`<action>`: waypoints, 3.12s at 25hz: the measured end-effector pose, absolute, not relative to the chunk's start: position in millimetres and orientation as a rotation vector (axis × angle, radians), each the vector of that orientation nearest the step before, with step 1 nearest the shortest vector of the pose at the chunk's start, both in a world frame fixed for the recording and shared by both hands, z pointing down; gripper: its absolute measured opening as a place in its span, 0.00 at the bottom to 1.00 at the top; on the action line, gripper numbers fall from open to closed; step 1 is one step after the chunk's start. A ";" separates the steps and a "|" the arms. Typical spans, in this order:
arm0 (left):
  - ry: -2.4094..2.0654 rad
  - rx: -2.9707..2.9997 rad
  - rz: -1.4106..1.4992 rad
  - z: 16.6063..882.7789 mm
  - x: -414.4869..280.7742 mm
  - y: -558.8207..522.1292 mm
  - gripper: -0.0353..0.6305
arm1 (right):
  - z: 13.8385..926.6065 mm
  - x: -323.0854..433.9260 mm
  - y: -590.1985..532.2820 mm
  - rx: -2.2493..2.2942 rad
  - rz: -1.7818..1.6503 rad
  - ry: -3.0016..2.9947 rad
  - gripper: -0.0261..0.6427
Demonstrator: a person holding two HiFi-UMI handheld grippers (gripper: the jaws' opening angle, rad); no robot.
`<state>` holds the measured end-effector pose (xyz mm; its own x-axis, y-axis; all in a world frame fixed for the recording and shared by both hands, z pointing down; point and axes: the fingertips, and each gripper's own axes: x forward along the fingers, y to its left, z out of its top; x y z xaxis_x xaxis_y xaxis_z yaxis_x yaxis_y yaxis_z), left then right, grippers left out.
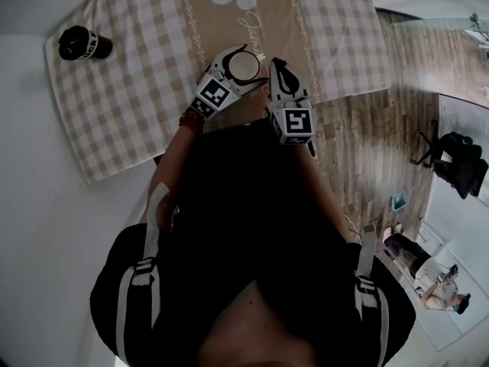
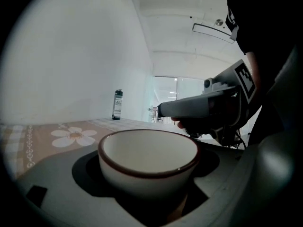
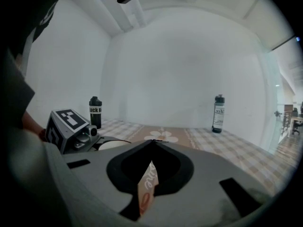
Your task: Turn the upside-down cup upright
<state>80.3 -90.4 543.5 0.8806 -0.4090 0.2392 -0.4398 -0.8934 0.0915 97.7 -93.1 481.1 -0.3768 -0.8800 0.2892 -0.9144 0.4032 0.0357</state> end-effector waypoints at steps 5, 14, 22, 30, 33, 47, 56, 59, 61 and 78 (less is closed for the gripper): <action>-0.691 2.893 0.257 526.5 63.6 -93.5 0.69 | 484.8 108.2 -93.2 1.591 0.201 -2.372 0.04; -0.655 2.892 0.004 464.1 30.4 -73.5 0.69 | 481.3 73.2 -88.0 1.347 0.127 -2.564 0.04; -0.696 2.867 -0.029 468.5 11.9 -73.0 0.69 | 474.5 45.3 -82.7 1.184 0.077 -2.677 0.06; -0.629 2.877 -0.044 461.6 19.6 -62.5 0.69 | 471.1 41.9 -76.5 1.099 0.161 -2.773 0.13; -0.611 2.865 -0.066 463.2 20.2 -61.0 0.69 | 470.9 44.3 -74.5 1.083 0.169 -2.782 0.13; -0.520 2.849 -0.054 464.6 33.2 -49.3 0.68 | 475.6 36.0 -61.6 0.993 0.192 -2.783 0.21; -0.512 2.873 -0.033 461.4 36.3 -44.3 0.68 | 475.2 34.1 -71.1 1.062 0.184 -2.761 0.20; -0.499 2.892 -0.052 455.0 38.2 -44.5 0.68 | 474.1 33.1 -72.4 1.066 0.163 -2.755 0.18; -0.497 2.900 -0.059 452.6 38.4 -44.5 0.68 | 473.9 32.3 -72.5 1.069 0.176 -2.757 0.17; -0.517 2.916 -0.035 455.8 41.2 -49.4 0.68 | 474.8 31.7 -81.4 1.067 0.253 -2.787 0.14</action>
